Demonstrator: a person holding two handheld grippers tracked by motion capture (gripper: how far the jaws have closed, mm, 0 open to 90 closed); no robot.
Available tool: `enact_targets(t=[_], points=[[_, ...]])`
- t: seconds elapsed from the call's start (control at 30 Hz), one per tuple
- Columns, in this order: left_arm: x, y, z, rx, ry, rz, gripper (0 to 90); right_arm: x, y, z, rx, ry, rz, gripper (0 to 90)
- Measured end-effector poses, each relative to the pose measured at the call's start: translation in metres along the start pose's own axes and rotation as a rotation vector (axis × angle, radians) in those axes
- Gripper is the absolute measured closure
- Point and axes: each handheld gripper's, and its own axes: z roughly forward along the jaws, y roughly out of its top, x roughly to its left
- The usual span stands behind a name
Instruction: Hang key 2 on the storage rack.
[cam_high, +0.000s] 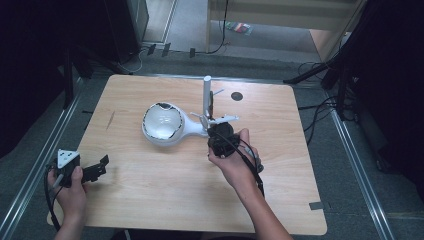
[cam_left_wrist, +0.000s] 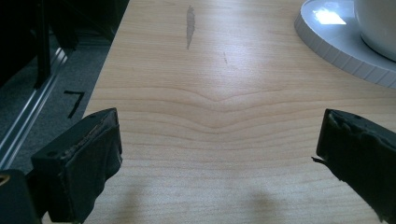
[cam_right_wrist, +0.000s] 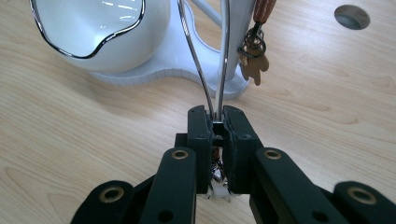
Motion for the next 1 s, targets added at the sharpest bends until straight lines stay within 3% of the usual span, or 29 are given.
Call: enact_targets(t=[0.4,1.0], points=[[0.001,0.0,0.0,0.001,-0.001,0.001,0.3,-0.003,0.005,-0.002,-0.045,-0.015,0.013,83.5],[0.001,0.0,0.0,0.003,-0.006,-0.002,0.3,-0.008,0.007,0.012,-0.016,-0.037,0.027,83.5]])
